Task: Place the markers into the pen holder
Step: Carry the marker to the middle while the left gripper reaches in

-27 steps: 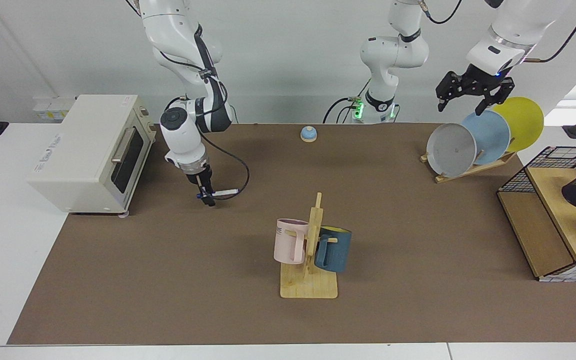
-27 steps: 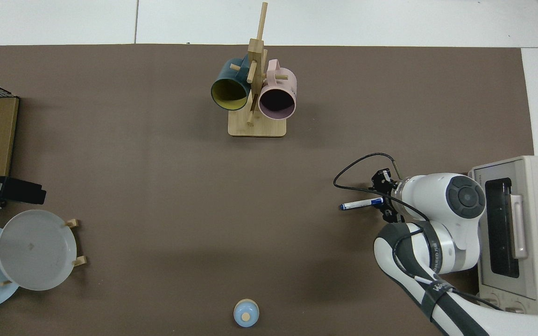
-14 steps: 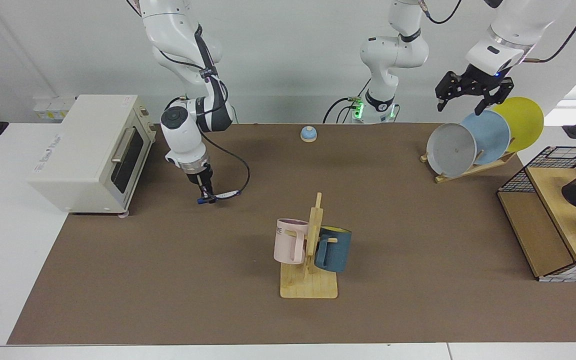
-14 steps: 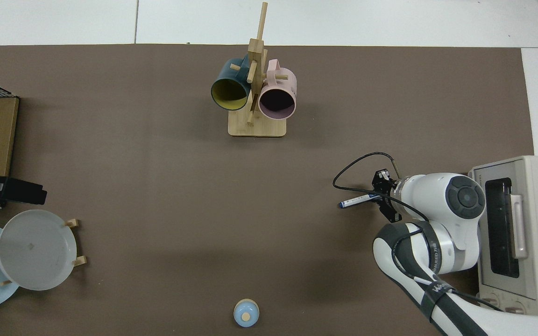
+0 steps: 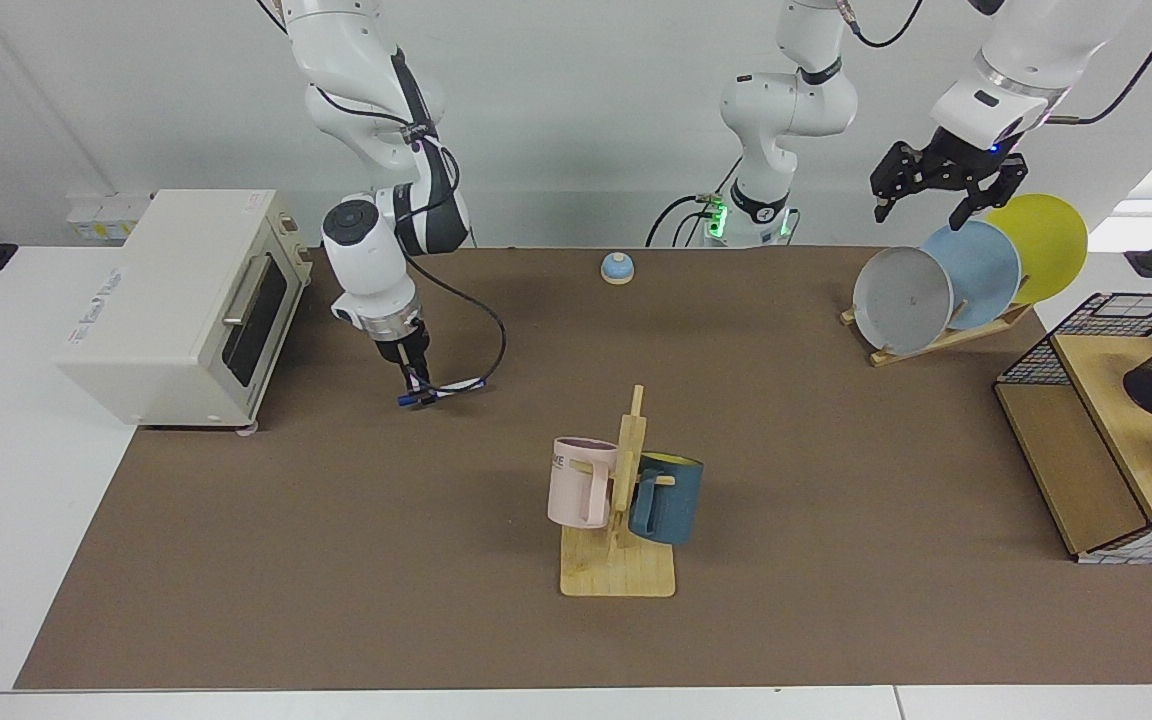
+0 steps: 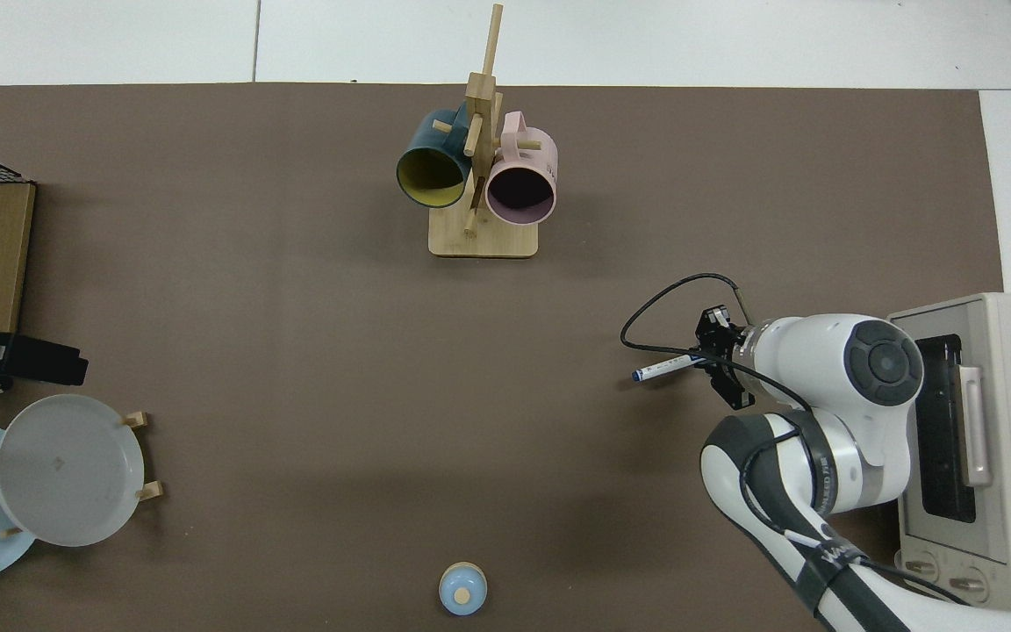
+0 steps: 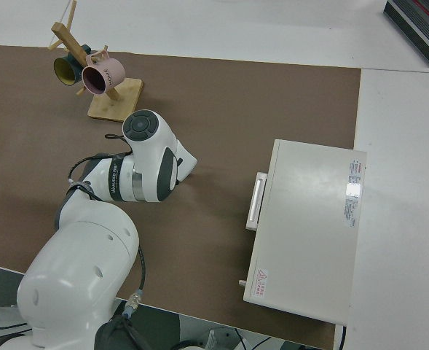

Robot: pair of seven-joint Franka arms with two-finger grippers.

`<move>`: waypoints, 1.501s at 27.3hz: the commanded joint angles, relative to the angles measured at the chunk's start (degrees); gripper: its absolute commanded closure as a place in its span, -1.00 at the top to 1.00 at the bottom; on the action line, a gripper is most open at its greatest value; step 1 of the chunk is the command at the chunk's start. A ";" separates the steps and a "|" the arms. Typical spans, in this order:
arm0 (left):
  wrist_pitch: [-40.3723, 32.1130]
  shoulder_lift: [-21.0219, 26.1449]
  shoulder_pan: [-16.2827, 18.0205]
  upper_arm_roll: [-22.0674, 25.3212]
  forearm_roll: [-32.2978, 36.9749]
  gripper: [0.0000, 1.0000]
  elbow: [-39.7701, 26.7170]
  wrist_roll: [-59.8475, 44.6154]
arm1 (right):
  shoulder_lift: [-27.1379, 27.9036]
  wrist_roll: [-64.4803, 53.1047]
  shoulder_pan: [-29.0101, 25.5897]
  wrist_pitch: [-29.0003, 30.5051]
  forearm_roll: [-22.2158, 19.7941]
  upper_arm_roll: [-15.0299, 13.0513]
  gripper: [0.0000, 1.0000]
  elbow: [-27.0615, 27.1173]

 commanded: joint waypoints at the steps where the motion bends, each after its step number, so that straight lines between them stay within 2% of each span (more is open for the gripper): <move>1: -0.31 -1.56 0.74 -0.40 -0.42 1.00 -1.49 0.56 | -3.82 0.85 0.68 -10.64 -0.28 0.03 -1.00 5.58; 11: 0.04 -1.56 0.74 -0.40 -0.42 1.00 -1.41 0.21 | -8.57 0.93 0.94 -32.53 -0.28 0.12 -1.00 19.29; 19: 0.39 -1.47 0.30 -0.84 -0.51 1.00 -1.41 0.13 | -10.33 2.77 2.87 -43.35 0.51 0.65 -1.00 27.56; 22: 0.21 -1.56 0.22 -0.84 -0.51 1.00 -1.41 0.12 | -10.42 7.33 4.54 -44.06 0.51 0.74 -1.00 29.06; 30: 0.39 -1.56 0.22 -0.92 -0.60 1.00 -1.49 0.92 | -10.51 16.83 10.87 -43.01 0.69 0.82 -1.00 29.23; 35: 0.56 -1.47 0.04 -1.01 -0.60 1.00 -1.49 1.35 | -10.42 21.49 12.89 -42.31 0.60 0.74 -1.00 29.32; 41: 0.56 -1.56 -0.31 -1.54 -1.12 1.00 -1.67 4.51 | -10.42 25.63 15.62 -39.84 2.88 0.74 -1.00 29.41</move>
